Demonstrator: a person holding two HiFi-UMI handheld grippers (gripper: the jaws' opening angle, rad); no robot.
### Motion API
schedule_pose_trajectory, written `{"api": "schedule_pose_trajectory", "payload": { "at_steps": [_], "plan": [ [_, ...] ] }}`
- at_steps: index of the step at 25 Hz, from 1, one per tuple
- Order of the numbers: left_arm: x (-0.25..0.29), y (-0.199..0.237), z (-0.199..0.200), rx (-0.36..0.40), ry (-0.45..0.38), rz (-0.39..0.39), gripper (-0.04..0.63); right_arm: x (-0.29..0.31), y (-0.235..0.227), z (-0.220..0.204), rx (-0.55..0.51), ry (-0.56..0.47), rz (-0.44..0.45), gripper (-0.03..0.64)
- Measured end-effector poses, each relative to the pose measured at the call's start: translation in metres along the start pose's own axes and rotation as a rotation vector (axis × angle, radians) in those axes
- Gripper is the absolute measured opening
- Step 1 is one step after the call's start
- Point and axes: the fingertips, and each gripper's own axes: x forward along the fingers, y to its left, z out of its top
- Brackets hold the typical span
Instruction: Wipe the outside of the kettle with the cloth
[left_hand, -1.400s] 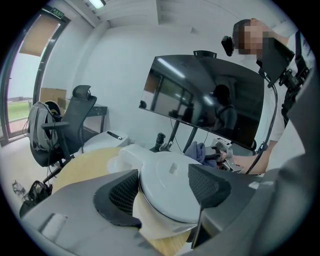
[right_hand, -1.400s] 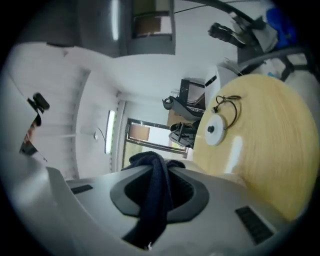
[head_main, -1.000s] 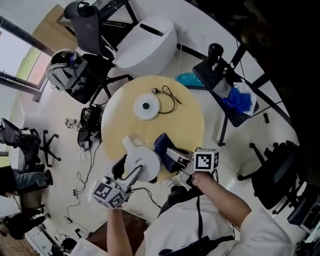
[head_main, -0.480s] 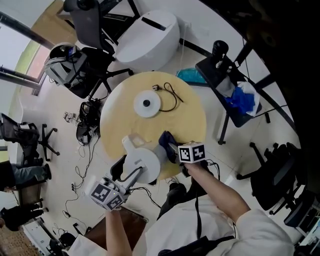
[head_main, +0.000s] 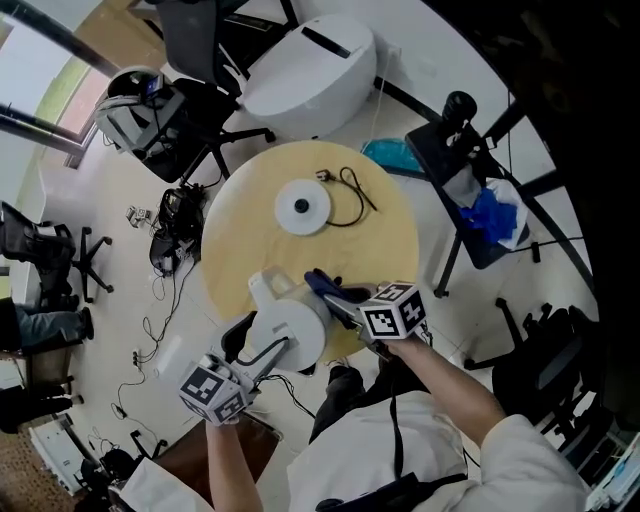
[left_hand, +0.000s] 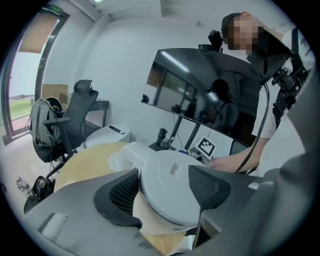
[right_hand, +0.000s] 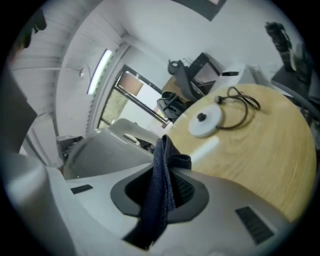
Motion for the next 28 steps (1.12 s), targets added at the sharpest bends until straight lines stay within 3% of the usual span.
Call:
{"api": "schedule_pose_trajectory", "payload": {
  "at_steps": [2,7,13,19,28],
  "plan": [
    [0.001,-0.001,0.001,0.004,-0.003,-0.015,0.310,-0.010,0.026,0.018,-0.052,0.014,0.103,0.064],
    [0.003,-0.003,-0.002,0.017,0.003,-0.038,0.311,-0.031,0.072,0.054,-0.059,0.066,0.384,0.064],
    [0.006,-0.007,-0.001,0.041,0.040,-0.070,0.311,-0.033,0.092,0.066,-0.216,0.244,0.535,0.064],
    [0.006,-0.009,0.000,0.035,0.045,-0.090,0.314,-0.004,0.056,0.040,-0.259,0.435,0.529,0.064],
    [0.007,-0.011,0.001,0.024,0.053,-0.085,0.316,0.052,-0.037,-0.017,-0.176,0.630,0.376,0.064]
  ]
}}
